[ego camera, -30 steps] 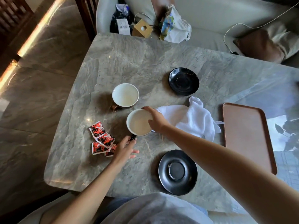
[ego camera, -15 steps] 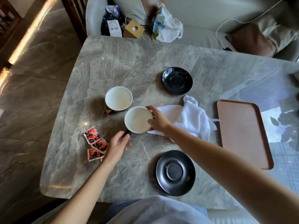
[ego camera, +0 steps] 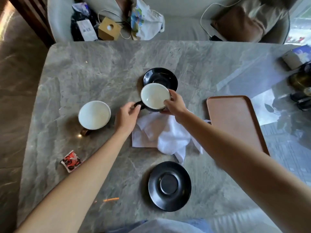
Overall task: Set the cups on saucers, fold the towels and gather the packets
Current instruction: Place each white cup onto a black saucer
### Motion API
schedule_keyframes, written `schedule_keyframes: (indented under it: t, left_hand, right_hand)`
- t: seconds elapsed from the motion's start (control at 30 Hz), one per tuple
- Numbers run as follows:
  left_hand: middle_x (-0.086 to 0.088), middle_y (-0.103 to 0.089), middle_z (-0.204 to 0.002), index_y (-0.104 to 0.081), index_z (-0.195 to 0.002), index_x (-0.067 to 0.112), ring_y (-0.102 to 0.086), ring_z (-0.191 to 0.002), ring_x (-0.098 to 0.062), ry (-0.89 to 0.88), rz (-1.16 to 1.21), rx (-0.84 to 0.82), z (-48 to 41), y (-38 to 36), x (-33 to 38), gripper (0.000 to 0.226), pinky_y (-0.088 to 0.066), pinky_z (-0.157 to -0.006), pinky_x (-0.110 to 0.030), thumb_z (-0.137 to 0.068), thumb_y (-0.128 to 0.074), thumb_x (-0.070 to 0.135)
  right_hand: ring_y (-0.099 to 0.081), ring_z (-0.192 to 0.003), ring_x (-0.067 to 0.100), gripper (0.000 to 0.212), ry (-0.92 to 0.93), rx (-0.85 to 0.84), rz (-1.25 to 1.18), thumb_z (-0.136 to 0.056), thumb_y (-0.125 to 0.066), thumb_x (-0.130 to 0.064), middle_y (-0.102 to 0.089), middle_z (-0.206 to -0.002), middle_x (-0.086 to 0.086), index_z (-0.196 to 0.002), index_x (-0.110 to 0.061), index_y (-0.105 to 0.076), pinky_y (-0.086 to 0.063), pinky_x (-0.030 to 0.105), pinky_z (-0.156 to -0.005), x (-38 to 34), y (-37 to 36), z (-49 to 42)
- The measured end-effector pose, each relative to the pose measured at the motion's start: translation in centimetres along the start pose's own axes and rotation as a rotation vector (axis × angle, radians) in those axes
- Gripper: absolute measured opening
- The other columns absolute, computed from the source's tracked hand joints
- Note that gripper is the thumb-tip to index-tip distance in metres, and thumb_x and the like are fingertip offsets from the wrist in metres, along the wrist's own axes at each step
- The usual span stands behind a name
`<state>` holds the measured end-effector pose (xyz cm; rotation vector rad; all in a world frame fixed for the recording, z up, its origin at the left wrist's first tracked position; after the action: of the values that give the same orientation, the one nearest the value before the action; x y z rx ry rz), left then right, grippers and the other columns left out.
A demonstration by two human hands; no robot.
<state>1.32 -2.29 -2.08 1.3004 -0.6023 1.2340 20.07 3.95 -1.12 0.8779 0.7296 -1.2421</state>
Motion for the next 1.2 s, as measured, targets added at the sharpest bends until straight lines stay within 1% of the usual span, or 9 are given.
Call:
schedule_keyframes:
  t: [0.13,0.2,0.33,0.57,0.67,0.8,0.93,1.07,1.2]
  left_hand:
    - [-0.016,-0.070,-0.102,-0.065,-0.107,0.006,-0.066,-0.097,-0.031,0.032,0.004,-0.033,-3.9,-2.0,1.2,0.029,-0.051,-0.088,-0.045,-0.088,-0.059,0.027]
    - [-0.015,-0.070,-0.104,-0.065,-0.110,0.007,-0.067,-0.097,-0.029,0.035,-0.018,-0.052,-5.6,-2.8,1.8,0.031,-0.052,-0.089,-0.044,-0.087,-0.060,0.027]
    - [-0.017,-0.070,-0.108,-0.064,-0.113,0.006,-0.066,-0.102,-0.029,0.048,-0.061,-0.100,-8.4,-4.0,2.3,0.032,-0.051,-0.093,-0.044,-0.088,-0.059,0.026]
    - [-0.006,-0.071,-0.095,-0.066,-0.111,0.010,-0.068,-0.095,-0.028,0.089,-0.069,-0.084,-11.0,-5.1,2.2,0.028,-0.051,-0.093,-0.046,-0.088,-0.057,0.024]
    - [-0.013,-0.072,-0.100,-0.065,-0.113,0.011,-0.067,-0.096,-0.029,0.090,-0.055,-0.068,-11.4,-5.3,2.2,0.029,-0.051,-0.094,-0.045,-0.088,-0.055,0.021]
    - [-0.011,-0.073,-0.101,-0.064,-0.117,0.016,-0.067,-0.097,-0.025,0.076,-0.092,-0.039,-11.6,-5.2,2.6,0.031,-0.051,-0.093,-0.041,-0.088,-0.055,0.024]
    - [-0.008,-0.073,-0.101,-0.064,-0.117,0.021,-0.066,-0.100,-0.025,0.043,-0.192,-0.013,-11.8,-4.9,3.1,0.031,-0.050,-0.093,-0.039,-0.089,-0.053,0.028]
    - [-0.003,-0.071,-0.110,-0.061,-0.121,0.025,-0.060,-0.109,-0.026,0.002,-0.367,-0.019,-12.2,-4.6,3.6,0.033,-0.047,-0.094,-0.039,-0.091,-0.049,0.034]
    - [-0.004,-0.070,-0.112,-0.063,-0.118,0.026,-0.059,-0.109,-0.029,-0.035,-0.470,-0.006,-12.5,-4.2,4.1,0.033,-0.045,-0.091,-0.038,-0.090,-0.050,0.036]
  right_hand:
    - [-0.057,-0.094,0.027,0.054,-0.032,0.050,-0.040,-0.084,-0.043,0.005,-0.053,-0.112,0.011,-0.132,-0.018,-0.050,-0.060,0.034,-0.055,-0.8,1.6,-3.1]
    - [-0.055,-0.097,0.025,0.053,-0.060,0.067,-0.087,-0.086,-0.043,0.004,-0.050,-0.113,0.008,-0.134,-0.017,-0.048,-0.060,0.036,-0.060,-0.6,2.3,-4.2]
    - [-0.054,-0.104,0.027,0.053,-0.090,0.095,-0.144,-0.087,-0.044,0.002,-0.048,-0.117,0.007,-0.137,-0.016,-0.044,-0.061,0.037,-0.060,-0.3,2.8,-5.9]
    - [-0.052,-0.104,0.026,0.053,-0.070,0.145,-0.119,-0.086,-0.044,0.003,-0.047,-0.113,0.006,-0.135,-0.016,-0.046,-0.060,0.033,-0.057,-0.8,2.9,-8.1]
    - [-0.051,-0.104,0.024,0.053,-0.051,0.172,-0.111,-0.086,-0.044,0.003,-0.046,-0.114,0.004,-0.136,-0.015,-0.045,-0.060,0.036,-0.061,-0.6,2.8,-8.5]
    - [-0.052,-0.109,0.028,0.054,-0.034,0.179,-0.107,-0.085,-0.044,0.004,-0.047,-0.115,0.005,-0.135,-0.015,-0.046,-0.060,0.043,-0.071,-0.5,2.7,-9.0]
    - [-0.051,-0.111,0.026,0.052,-0.025,0.178,-0.108,-0.087,-0.047,0.000,-0.048,-0.120,0.007,-0.136,-0.017,-0.045,-0.060,0.043,-0.073,-0.7,2.5,-9.3]
    - [-0.049,-0.116,0.027,0.050,-0.020,0.171,-0.088,-0.090,-0.051,-0.005,-0.047,-0.131,0.008,-0.137,-0.017,-0.043,-0.059,0.047,-0.076,-0.9,2.3,-9.8]
    - [-0.049,-0.117,0.026,0.049,-0.007,0.163,-0.074,-0.091,-0.055,-0.009,-0.047,-0.128,0.005,-0.138,-0.018,-0.042,-0.059,0.048,-0.078,-0.9,2.2,-10.0]
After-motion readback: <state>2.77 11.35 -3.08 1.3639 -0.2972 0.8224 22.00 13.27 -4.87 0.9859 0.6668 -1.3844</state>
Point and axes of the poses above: each hand's wrist, its own z-axis away from the middle knuckle, its own y-axis out of the back of the hand, x = y × z, the point moved 6 cm from there along -z, towards the middle knuckle
